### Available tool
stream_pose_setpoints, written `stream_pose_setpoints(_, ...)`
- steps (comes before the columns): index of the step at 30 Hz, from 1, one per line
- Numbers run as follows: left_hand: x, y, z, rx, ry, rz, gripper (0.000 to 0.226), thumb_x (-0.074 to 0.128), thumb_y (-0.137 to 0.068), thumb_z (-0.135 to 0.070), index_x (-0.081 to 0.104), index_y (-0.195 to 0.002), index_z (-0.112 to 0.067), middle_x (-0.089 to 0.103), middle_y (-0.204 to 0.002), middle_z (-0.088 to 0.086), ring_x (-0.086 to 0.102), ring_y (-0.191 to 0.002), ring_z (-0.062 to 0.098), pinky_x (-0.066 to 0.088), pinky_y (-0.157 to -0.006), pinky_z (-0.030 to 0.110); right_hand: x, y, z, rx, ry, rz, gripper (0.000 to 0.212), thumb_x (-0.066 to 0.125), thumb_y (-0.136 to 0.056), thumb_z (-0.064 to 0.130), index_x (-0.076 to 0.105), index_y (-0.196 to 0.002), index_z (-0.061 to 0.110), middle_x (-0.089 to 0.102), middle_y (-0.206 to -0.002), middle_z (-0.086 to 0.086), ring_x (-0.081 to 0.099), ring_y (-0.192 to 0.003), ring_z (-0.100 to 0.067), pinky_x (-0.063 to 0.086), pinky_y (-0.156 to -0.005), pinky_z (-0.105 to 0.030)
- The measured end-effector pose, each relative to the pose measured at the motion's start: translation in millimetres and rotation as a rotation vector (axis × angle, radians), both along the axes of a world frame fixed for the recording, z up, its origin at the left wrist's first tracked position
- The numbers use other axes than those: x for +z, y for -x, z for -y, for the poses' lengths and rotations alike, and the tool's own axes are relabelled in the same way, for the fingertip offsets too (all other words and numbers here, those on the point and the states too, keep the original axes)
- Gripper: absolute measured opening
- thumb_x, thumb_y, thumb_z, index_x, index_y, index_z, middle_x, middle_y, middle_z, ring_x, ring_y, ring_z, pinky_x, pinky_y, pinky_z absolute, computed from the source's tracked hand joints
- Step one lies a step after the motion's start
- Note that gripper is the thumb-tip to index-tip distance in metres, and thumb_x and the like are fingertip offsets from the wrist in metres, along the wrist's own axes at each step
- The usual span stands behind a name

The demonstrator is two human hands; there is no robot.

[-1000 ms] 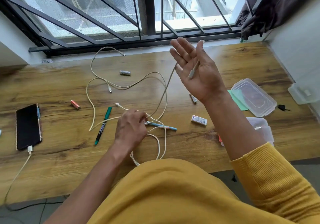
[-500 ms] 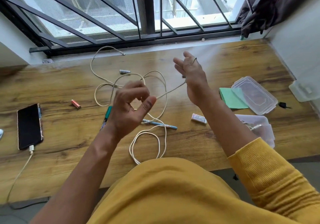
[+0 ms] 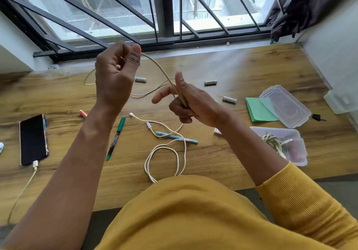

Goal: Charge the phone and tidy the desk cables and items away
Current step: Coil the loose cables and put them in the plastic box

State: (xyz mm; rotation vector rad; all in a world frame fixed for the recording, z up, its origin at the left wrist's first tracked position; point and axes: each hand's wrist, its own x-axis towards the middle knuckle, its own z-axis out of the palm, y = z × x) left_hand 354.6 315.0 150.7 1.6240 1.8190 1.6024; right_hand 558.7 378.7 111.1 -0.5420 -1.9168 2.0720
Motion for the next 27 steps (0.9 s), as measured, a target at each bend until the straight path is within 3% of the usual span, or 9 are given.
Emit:
stream_pose_setpoints(4, -13, 5, -4, 0.138, 0.089, -0.115, 0.051, 0.056, -0.106, -0.055, 0.061, -0.082, -0.010, 0.055, -0.070, 0.009, 0.048, -0.065, 0.028, 0.040, -0.057, 0.045, 8, -1, 6, 0.135, 0.086, -0.066, 0.066, 0.011, -0.116, 0.040, 0.062, -0.129, 0.001, 0.017, -0.057, -0.004, 0.015, -0.050, -0.022, 0.023, -0.052, -0.043)
stream_pose_setpoints(6, -21, 1, -4, 0.205, 0.129, -0.168, 0.047, 0.055, -0.106, -0.056, 0.064, -0.083, -0.016, 0.053, -0.067, -0.005, 0.045, -0.063, 0.016, 0.035, -0.058, 0.037, 12, -3, 7, 0.168, 0.102, -0.129, 0.053, 0.017, -0.117, 0.028, 0.059, -0.133, 0.000, 0.021, -0.057, -0.001, 0.020, -0.049, -0.017, 0.033, -0.056, -0.042)
stream_pose_setpoints(9, -34, -7, -2, 0.263, 0.197, -0.248, 0.049, 0.053, -0.106, -0.056, 0.067, -0.083, -0.015, 0.058, -0.067, -0.003, 0.052, -0.065, 0.020, 0.034, -0.058, 0.036, 16, -3, 4, 0.119, 0.109, -0.226, 0.049, 0.016, -0.117, 0.020, 0.049, -0.145, -0.003, 0.043, -0.059, -0.001, 0.043, -0.053, -0.019, 0.050, -0.092, -0.058)
stream_pose_setpoints(11, -41, -14, 1, 0.255, 0.224, -0.287, 0.051, 0.051, -0.107, -0.054, 0.069, -0.080, -0.015, 0.064, -0.068, 0.003, 0.059, -0.068, 0.028, 0.040, -0.058, 0.040, 17, -2, 1, 0.042, 0.170, -0.306, 0.053, 0.012, -0.116, 0.022, 0.041, -0.152, -0.006, 0.065, -0.077, -0.010, 0.066, -0.081, -0.031, 0.046, -0.105, -0.057)
stream_pose_setpoints(14, -47, -33, 9, 0.192, 0.266, -0.309, 0.042, 0.052, -0.104, -0.042, 0.069, -0.076, -0.017, 0.064, -0.063, 0.007, 0.061, -0.065, 0.034, 0.045, -0.061, 0.042, 16, 2, -4, -0.060, 0.322, -0.414, 0.059, 0.012, -0.117, 0.031, 0.038, -0.157, -0.003, 0.076, -0.109, -0.016, 0.063, -0.123, -0.039, 0.040, -0.118, -0.047)
stream_pose_setpoints(17, -50, -52, 15, 0.044, 0.343, -0.298, 0.041, 0.053, -0.106, -0.036, 0.059, -0.066, -0.032, 0.057, -0.056, -0.004, 0.059, -0.058, 0.021, 0.041, -0.059, 0.037, 12, 6, -5, -0.135, 0.439, -0.451, 0.058, 0.013, -0.116, 0.040, 0.033, -0.163, 0.013, 0.067, -0.140, -0.011, 0.054, -0.142, -0.031, 0.037, -0.116, -0.042)
stream_pose_setpoints(19, -53, -58, 17, -0.060, 0.422, -0.300, 0.036, 0.051, -0.109, -0.036, 0.062, -0.074, -0.034, 0.059, -0.061, -0.010, 0.062, -0.066, 0.016, 0.038, -0.063, 0.036, 9, 7, -6, -0.187, 0.477, -0.482, 0.055, 0.014, -0.116, 0.042, 0.025, -0.166, 0.023, 0.052, -0.158, -0.012, 0.048, -0.148, -0.027, 0.035, -0.110, -0.047)
stream_pose_setpoints(24, -55, -64, 25, -0.254, 0.590, -0.400, 0.027, 0.050, -0.110, -0.045, 0.071, -0.108, -0.028, 0.065, -0.073, -0.006, 0.063, -0.075, 0.017, 0.043, -0.067, 0.036, -4, 2, -15, -0.379, 0.398, -0.367, 0.050, 0.019, -0.115, 0.047, 0.021, -0.164, 0.043, 0.055, -0.157, 0.000, 0.046, -0.149, -0.016, 0.003, -0.122, -0.067)
stream_pose_setpoints(27, -51, -65, 29, -0.334, 0.609, -0.427, 0.025, 0.054, -0.107, -0.050, 0.071, -0.107, -0.031, 0.057, -0.065, -0.011, 0.055, -0.064, 0.004, 0.036, -0.058, 0.031, -9, 1, -15, -0.470, 0.171, -0.212, 0.049, 0.022, -0.116, 0.042, 0.025, -0.164, 0.038, 0.062, -0.150, 0.000, 0.054, -0.141, -0.012, 0.019, -0.121, -0.046)
